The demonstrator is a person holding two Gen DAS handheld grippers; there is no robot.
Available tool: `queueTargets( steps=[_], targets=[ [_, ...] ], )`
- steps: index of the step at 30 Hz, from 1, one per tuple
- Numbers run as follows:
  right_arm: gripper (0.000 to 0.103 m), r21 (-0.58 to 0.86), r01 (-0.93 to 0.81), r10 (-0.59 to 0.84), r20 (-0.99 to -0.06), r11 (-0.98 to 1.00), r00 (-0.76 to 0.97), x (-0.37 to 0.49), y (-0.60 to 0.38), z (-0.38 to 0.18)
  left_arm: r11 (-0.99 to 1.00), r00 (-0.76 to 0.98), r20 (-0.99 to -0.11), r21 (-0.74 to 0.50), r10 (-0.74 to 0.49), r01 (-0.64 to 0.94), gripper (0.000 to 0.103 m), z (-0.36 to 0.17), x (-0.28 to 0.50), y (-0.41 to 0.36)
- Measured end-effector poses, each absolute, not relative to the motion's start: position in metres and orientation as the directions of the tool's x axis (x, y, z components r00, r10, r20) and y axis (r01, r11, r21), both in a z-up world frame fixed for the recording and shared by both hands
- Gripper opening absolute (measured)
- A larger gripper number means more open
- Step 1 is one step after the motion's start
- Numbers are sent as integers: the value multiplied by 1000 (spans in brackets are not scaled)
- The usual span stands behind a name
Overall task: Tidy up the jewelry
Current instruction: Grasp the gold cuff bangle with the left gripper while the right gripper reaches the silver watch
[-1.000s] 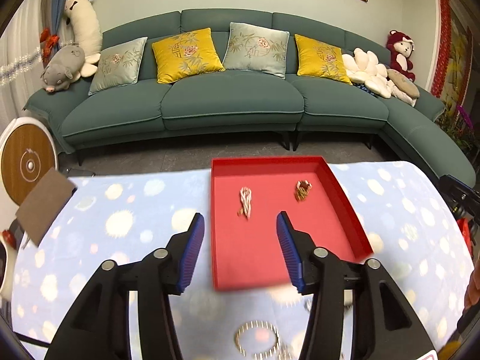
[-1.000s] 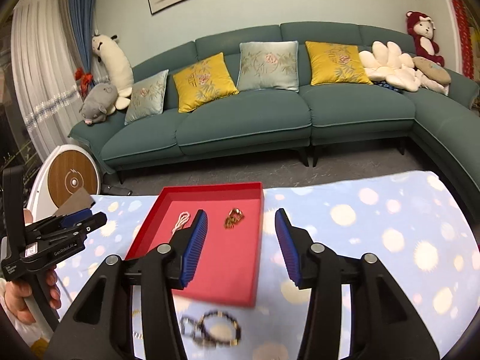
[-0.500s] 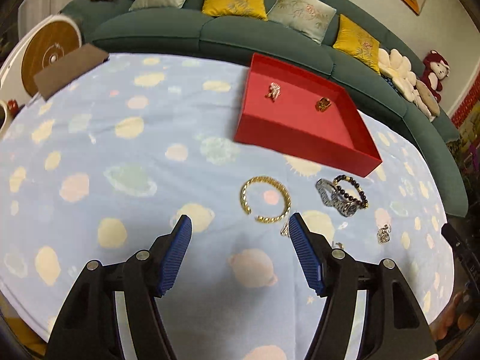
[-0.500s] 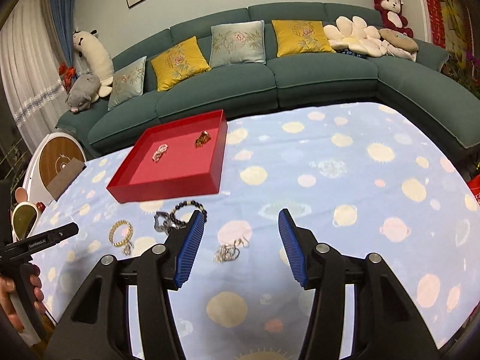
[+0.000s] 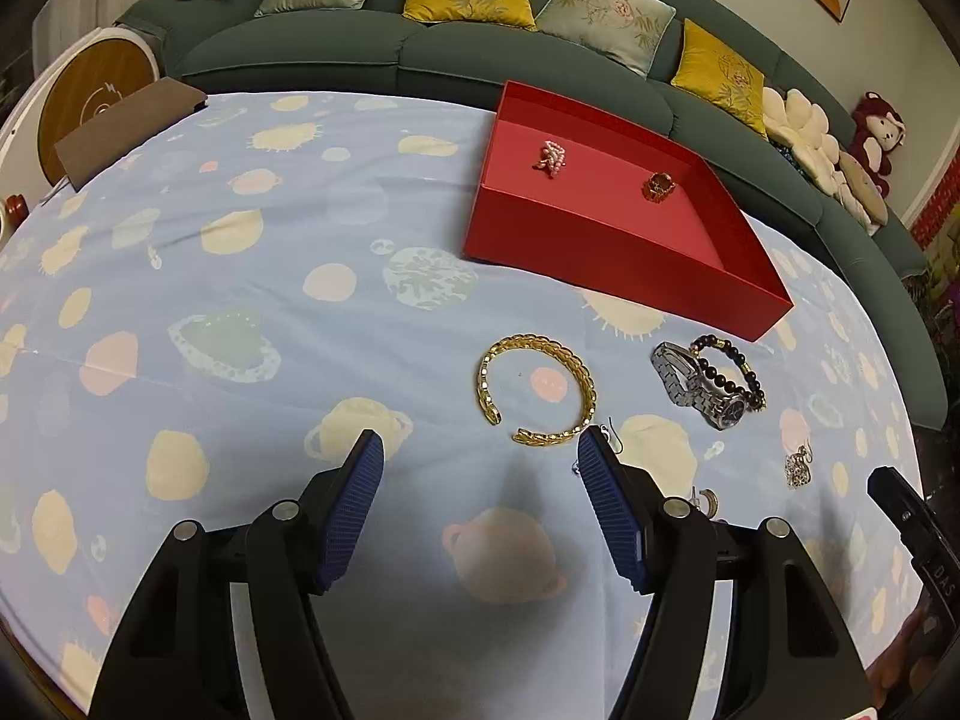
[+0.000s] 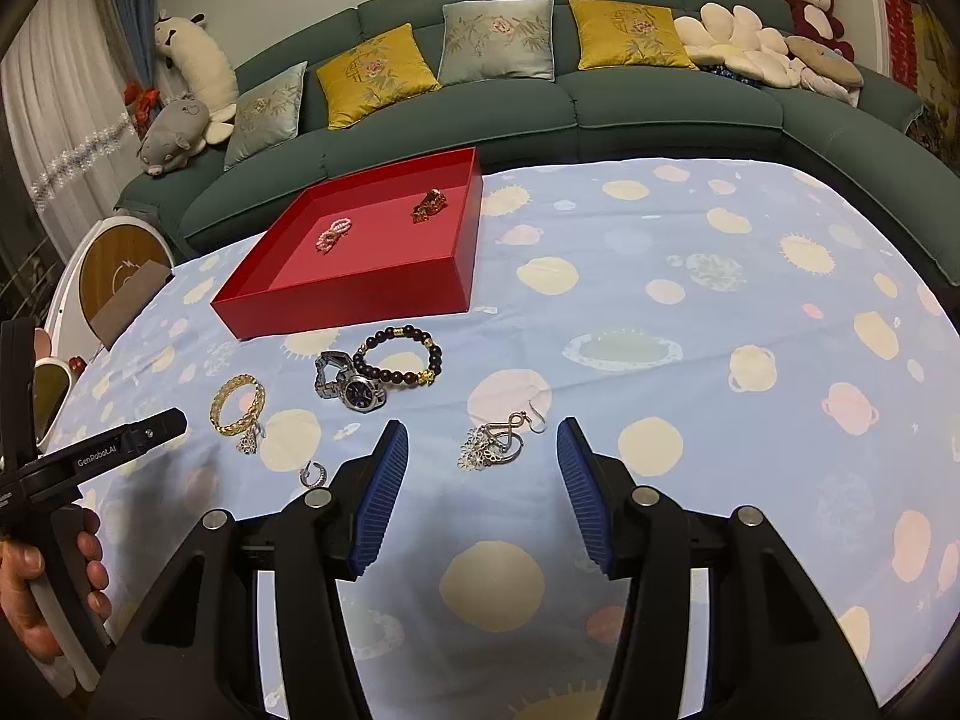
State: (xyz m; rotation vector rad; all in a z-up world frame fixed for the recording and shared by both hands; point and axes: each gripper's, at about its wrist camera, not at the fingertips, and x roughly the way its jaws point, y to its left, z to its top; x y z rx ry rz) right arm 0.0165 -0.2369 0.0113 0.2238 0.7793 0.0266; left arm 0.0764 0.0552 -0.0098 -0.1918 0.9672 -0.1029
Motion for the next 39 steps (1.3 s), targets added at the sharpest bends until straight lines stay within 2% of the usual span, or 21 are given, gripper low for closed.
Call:
queueTargets(
  steps=[22, 25, 26, 32, 39],
  targets=[
    [50, 220, 35, 137, -716, 975, 685, 22, -229, 1, 994, 566, -817, -107, -107, 34, 65, -35, 114, 15],
    [50, 228, 11, 161, -721, 974, 674, 30, -221, -2, 995, 580, -809, -75, -97, 61, 56, -36, 114, 10],
    [50, 234, 1, 173, -723, 972, 669, 33, -216, -4, 995, 580, -809, -73, -100, 70, 56, -36, 115, 9],
    [48, 246, -66, 230, -735, 967, 638, 55, -188, -15, 992, 577, -807, -91, -126, 89, 55, -34, 115, 10],
    [46, 268, -61, 247, -745, 961, 620, 80, -175, -26, 990, 592, -794, -112, -141, 86, 55, -23, 108, 20]
  ],
)
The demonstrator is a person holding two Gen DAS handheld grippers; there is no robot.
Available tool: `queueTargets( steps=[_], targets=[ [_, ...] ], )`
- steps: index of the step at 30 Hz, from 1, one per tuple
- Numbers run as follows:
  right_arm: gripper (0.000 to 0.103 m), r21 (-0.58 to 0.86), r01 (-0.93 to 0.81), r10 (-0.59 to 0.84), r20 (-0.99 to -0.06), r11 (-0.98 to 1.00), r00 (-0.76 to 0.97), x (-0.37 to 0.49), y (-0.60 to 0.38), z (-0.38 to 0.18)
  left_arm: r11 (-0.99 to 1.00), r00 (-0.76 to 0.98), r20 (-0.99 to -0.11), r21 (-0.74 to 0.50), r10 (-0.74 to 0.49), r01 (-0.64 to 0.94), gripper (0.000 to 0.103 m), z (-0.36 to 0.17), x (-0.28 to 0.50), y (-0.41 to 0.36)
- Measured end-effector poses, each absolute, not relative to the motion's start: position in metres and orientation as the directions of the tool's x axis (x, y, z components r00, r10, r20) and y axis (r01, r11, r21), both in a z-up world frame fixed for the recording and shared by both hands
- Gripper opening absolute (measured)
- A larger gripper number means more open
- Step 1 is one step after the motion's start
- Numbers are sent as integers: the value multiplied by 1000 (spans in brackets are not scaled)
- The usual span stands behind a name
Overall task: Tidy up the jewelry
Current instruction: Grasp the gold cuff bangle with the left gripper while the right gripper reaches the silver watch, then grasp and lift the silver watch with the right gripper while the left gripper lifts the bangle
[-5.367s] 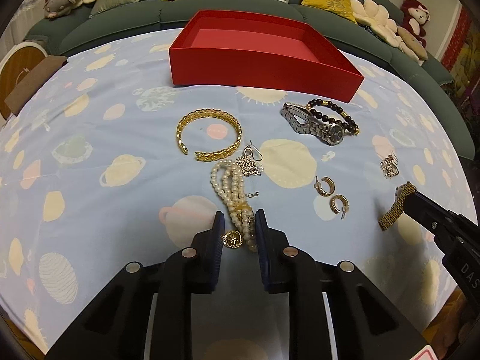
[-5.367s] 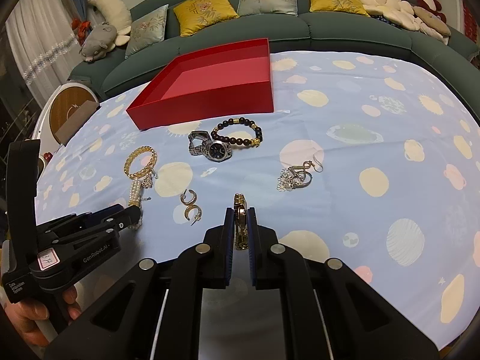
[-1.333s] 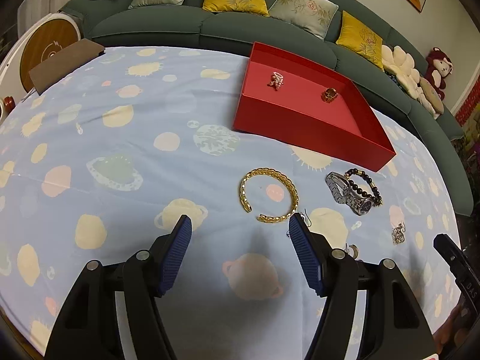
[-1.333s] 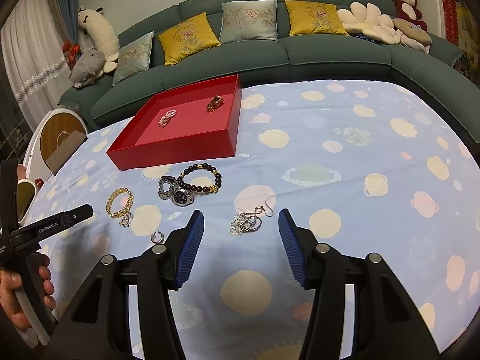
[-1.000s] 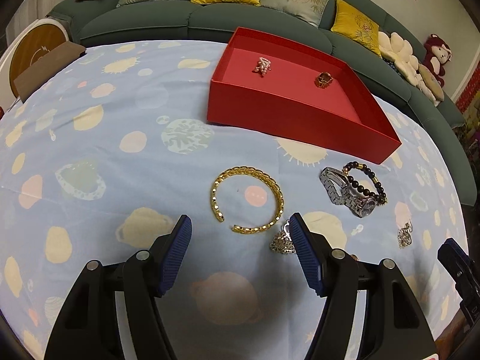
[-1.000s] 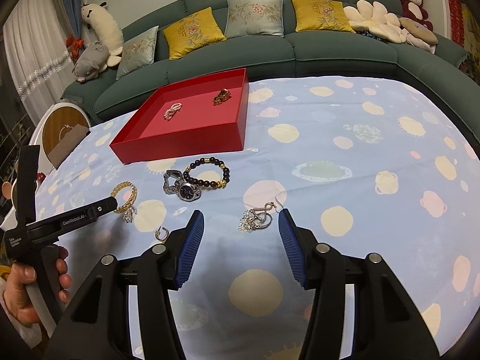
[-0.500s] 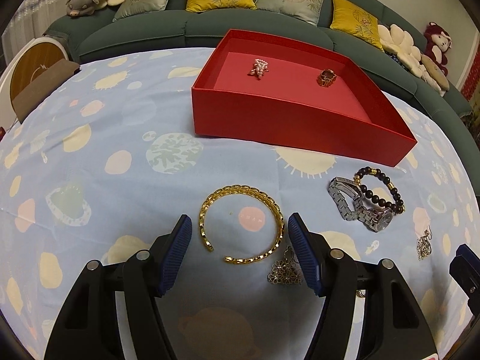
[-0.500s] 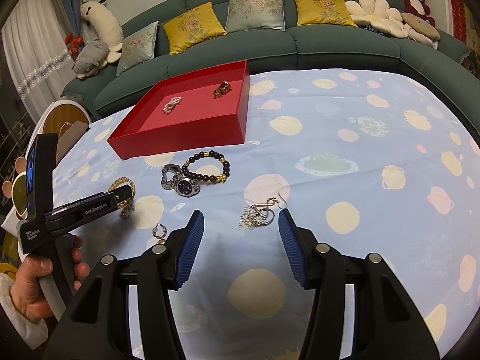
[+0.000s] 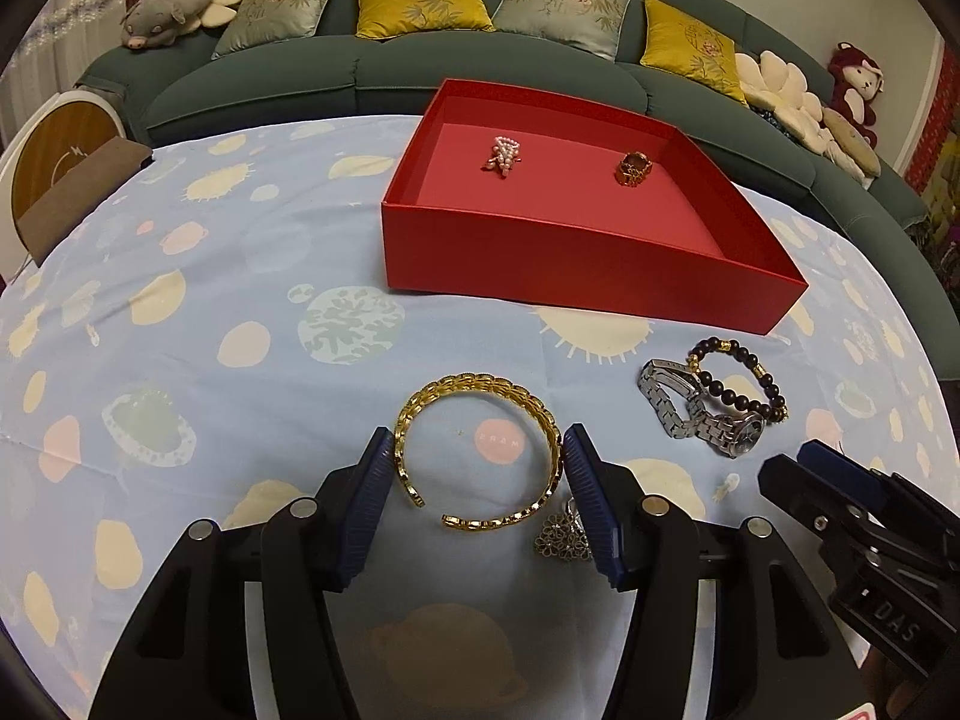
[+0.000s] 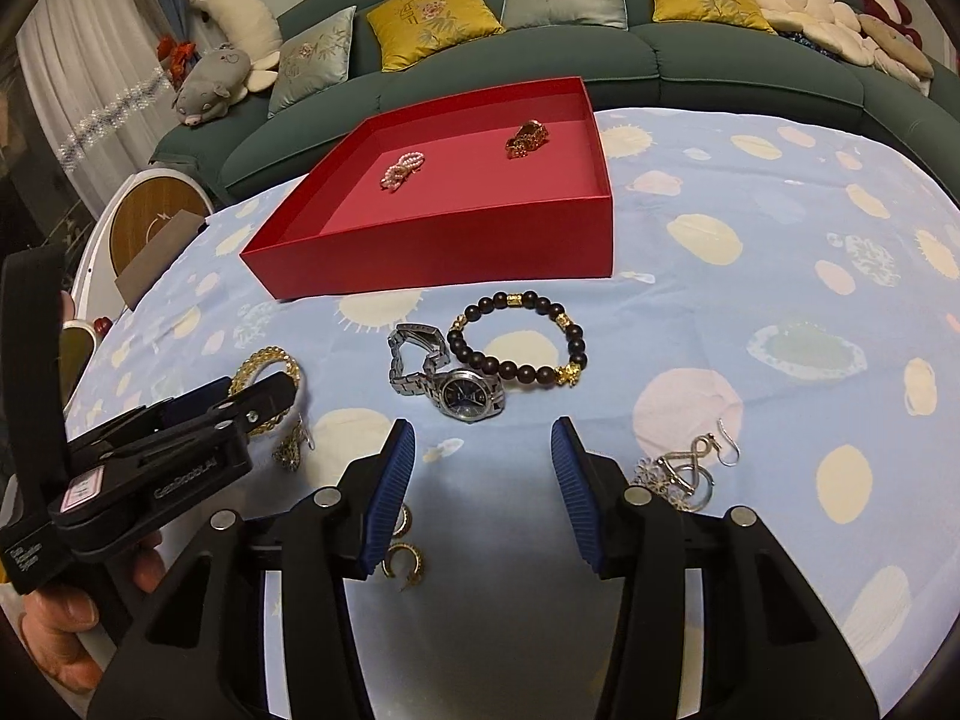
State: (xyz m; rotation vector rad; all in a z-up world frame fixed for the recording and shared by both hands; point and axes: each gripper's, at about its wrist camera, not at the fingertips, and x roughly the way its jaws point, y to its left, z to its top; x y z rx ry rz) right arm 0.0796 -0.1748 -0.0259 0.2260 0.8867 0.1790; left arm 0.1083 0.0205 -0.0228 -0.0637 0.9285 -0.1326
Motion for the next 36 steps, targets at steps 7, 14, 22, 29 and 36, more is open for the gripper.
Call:
queueTargets(
  steps=[7, 14, 22, 29, 36],
  targets=[
    [46, 265, -54, 242, -751, 963, 615, 96, -164, -36, 990, 597, -790, -123, -143, 74, 55, -18, 102, 33],
    [40, 240, -58, 223, -751, 969, 622, 108, -154, -39, 990, 605, -784, -122, -136, 65, 55, -14, 97, 42],
    [30, 203, -77, 205, -751, 976, 627, 105, -145, -38, 990, 610, -781, -131, -136, 53, 55, -9, 95, 53],
    [29, 224, -98, 232, -711, 970, 664, 87, -153, -17, 985, 620, -767, -157, -167, 70, 55, 0, 91, 53],
    [29, 241, -115, 251, -665, 964, 703, 70, -165, 12, 980, 630, -752, -180, -193, 86, 55, 12, 86, 45]
  ],
)
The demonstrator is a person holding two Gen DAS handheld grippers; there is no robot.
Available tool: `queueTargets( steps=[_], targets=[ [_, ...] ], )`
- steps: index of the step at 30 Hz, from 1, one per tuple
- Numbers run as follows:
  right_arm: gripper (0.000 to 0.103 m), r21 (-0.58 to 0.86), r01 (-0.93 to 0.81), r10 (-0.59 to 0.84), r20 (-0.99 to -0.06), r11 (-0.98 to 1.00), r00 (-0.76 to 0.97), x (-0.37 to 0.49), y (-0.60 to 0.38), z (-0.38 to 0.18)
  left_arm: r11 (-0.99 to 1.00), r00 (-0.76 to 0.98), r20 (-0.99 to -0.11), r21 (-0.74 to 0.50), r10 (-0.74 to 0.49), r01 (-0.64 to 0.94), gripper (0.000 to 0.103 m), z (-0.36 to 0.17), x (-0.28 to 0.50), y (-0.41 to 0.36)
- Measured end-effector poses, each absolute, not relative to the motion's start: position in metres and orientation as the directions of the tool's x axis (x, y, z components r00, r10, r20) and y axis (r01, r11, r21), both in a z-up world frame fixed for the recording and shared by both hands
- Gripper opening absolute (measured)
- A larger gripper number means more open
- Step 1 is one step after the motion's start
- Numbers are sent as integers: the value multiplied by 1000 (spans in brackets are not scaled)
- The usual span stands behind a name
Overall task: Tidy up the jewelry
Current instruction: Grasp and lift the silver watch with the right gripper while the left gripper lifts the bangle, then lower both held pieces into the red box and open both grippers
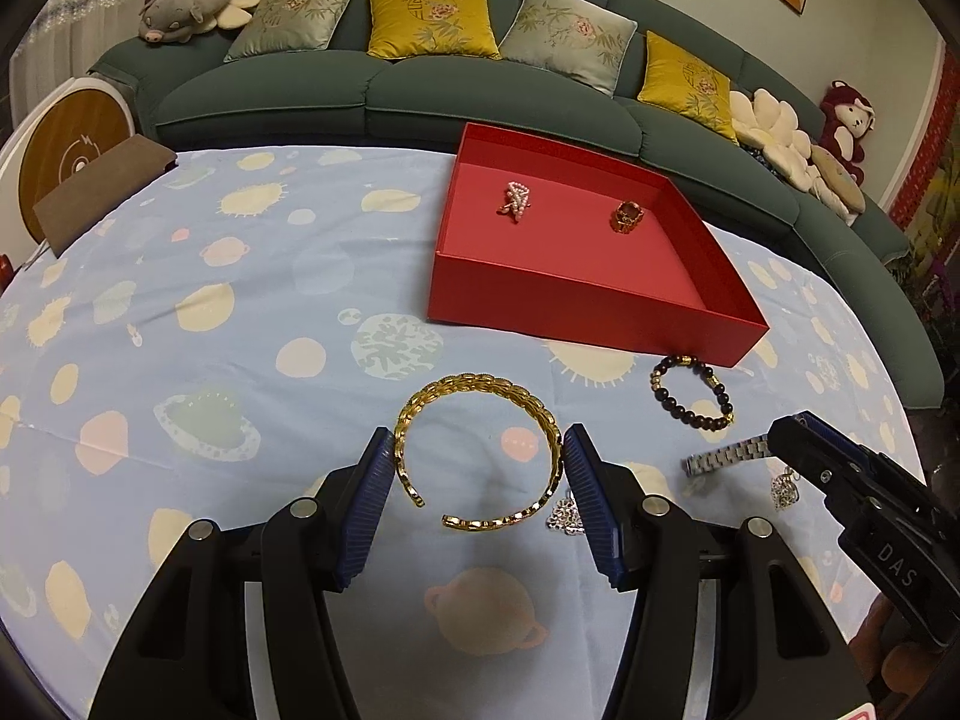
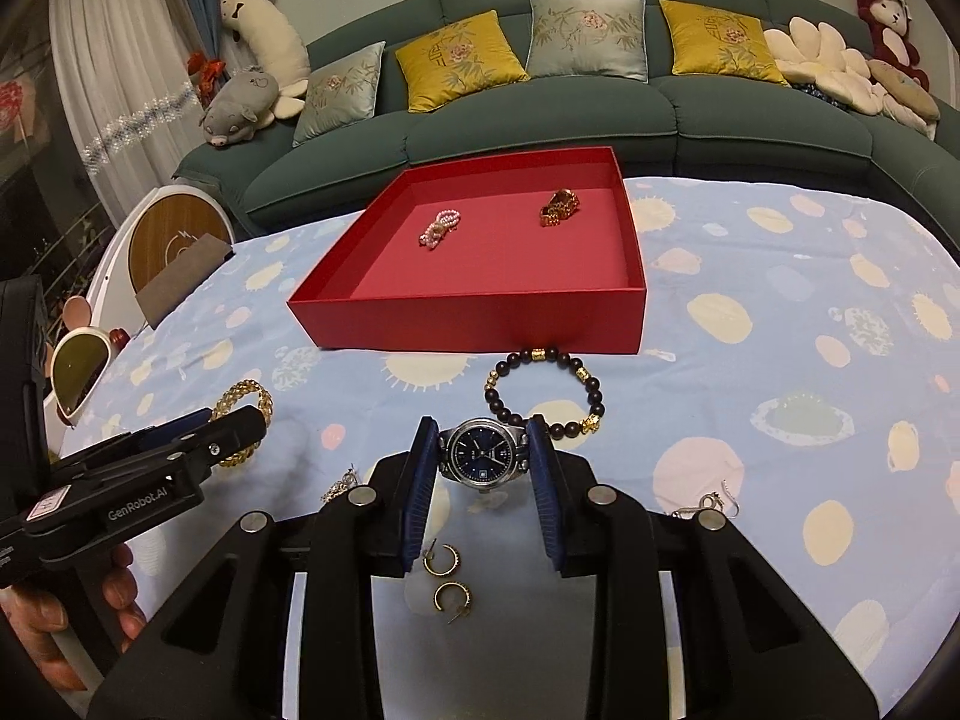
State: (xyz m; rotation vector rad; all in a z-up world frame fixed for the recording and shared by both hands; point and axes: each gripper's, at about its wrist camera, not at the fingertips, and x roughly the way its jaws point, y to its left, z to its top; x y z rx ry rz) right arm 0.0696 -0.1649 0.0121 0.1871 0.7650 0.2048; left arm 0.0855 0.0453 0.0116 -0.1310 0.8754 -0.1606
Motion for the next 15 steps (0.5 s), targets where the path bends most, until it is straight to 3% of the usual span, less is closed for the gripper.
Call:
queueTargets(
  steps=[15],
  targets=[
    [29, 264, -151, 281, -574, 953, 769, 78, -175, 74, 961, 662, -698, -218, -274, 168, 55, 75, 102, 27]
  ],
)
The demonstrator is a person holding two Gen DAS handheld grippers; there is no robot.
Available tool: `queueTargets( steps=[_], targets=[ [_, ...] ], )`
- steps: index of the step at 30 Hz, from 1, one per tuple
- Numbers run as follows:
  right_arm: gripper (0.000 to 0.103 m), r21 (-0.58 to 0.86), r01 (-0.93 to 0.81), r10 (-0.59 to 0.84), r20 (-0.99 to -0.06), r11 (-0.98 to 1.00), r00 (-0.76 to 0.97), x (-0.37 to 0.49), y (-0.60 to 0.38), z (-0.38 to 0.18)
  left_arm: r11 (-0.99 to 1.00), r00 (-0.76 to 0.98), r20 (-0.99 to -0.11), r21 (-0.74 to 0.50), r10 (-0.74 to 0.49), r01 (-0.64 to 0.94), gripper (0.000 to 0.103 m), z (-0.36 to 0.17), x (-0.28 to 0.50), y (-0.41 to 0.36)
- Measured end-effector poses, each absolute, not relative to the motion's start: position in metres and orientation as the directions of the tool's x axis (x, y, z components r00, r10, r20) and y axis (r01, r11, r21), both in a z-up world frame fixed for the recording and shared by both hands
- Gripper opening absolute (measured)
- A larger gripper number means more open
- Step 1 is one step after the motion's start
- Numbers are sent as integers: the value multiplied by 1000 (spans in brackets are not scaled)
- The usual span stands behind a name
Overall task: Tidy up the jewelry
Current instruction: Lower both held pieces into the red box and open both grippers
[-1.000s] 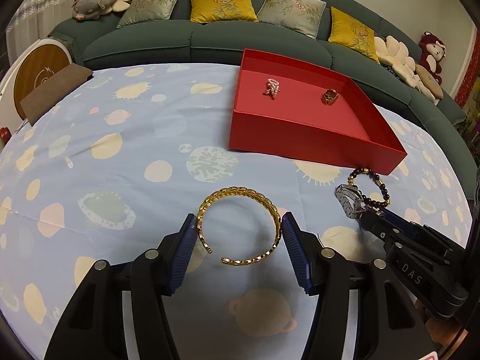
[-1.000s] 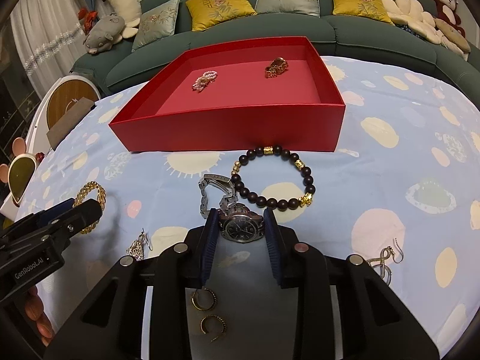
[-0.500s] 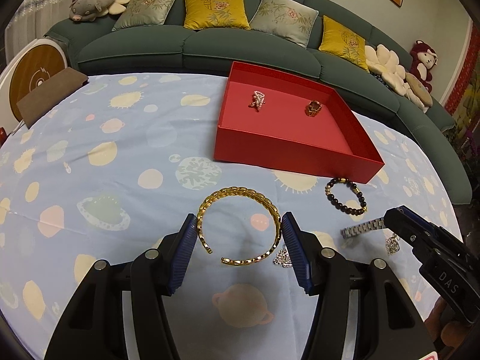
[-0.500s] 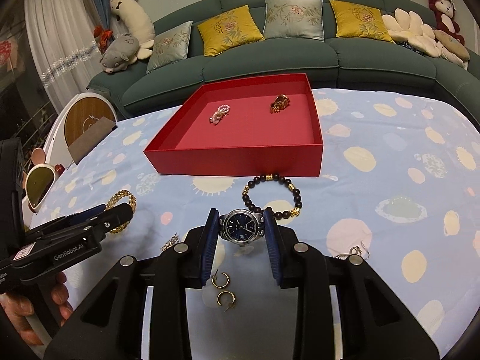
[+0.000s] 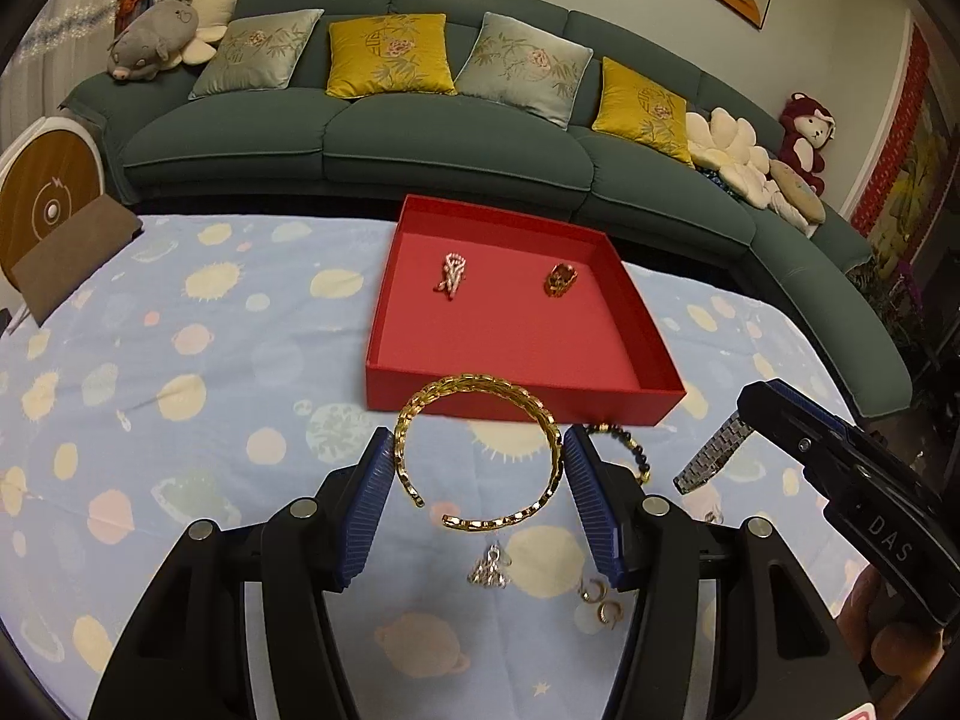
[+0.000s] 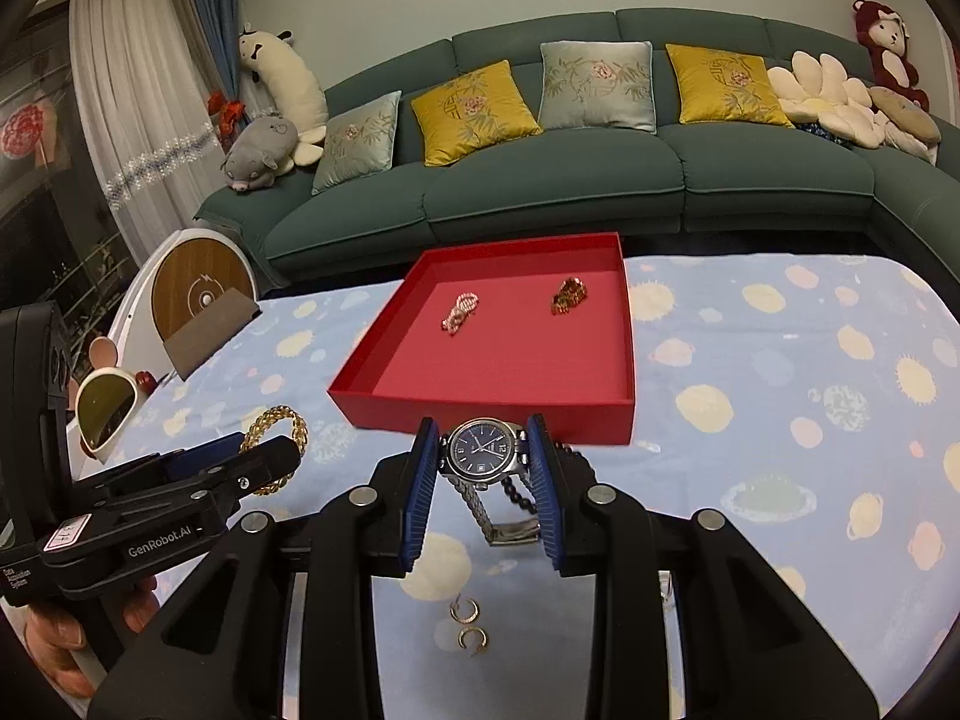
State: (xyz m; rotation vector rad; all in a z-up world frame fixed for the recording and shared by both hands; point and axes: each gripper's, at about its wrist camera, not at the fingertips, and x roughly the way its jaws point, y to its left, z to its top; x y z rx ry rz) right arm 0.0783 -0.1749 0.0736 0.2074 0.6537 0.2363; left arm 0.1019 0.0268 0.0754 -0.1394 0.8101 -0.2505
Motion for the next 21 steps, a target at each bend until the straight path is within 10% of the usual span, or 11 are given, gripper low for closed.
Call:
queueTargets(
  steps=[21],
  targets=[
    [29, 257, -80, 237, -672, 963, 702, 204, -193, 34, 974, 620, -756, -100, -208, 204, 56, 30, 233, -3]
  ],
)
